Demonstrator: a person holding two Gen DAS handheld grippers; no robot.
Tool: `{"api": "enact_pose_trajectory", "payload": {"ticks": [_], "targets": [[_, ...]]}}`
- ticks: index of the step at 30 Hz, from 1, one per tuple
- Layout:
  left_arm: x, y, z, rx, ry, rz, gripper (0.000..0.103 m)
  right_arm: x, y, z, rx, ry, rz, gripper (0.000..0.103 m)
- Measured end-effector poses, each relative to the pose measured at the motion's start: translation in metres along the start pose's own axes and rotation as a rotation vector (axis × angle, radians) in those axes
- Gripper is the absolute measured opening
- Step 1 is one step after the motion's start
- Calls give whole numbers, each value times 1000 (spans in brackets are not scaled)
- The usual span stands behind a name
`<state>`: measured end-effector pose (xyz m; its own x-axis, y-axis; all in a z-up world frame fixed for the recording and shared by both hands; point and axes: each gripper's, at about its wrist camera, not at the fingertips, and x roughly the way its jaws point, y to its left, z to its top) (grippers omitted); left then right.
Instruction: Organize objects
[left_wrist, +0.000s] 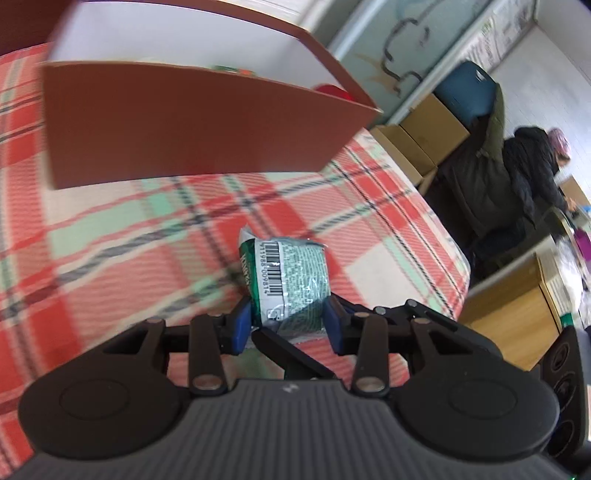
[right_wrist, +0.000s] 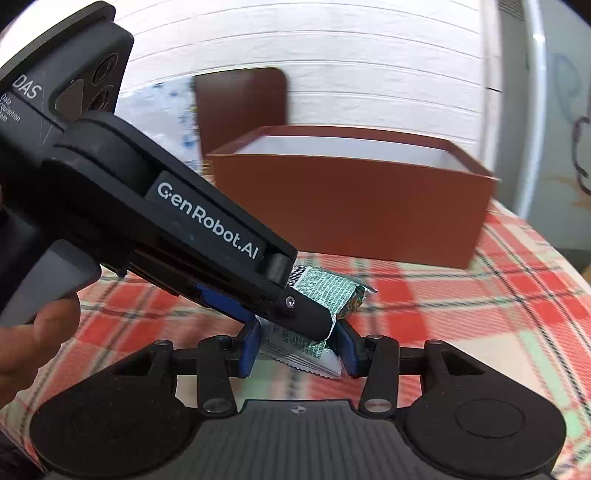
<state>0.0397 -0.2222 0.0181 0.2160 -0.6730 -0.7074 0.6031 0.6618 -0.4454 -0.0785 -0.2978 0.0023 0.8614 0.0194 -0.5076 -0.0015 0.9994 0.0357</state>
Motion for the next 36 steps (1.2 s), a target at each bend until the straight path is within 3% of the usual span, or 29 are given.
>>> {"api": "enact_pose_trajectory", "payload": {"ticks": [12, 14, 16, 19, 24, 36], "targets": [[37, -42, 15, 91, 25, 7, 43, -16, -47, -10, 51, -27, -61, 44], [40, -43, 15, 98, 19, 38, 47, -14, -50, -12, 56, -25, -69, 45], [42, -44, 14, 116, 9, 93, 61, -9, -52, -15, 62, -14, -78, 48], [41, -46, 13, 144, -14, 167, 72, -9, -48, -20, 51, -27, -81, 52], [43, -43, 15, 150, -28, 220, 75, -6, -46, -23, 27, -42, -96, 56], [44, -40, 14, 154, -37, 223, 75, -17, -46, -23, 48, -42, -101, 54]]}}
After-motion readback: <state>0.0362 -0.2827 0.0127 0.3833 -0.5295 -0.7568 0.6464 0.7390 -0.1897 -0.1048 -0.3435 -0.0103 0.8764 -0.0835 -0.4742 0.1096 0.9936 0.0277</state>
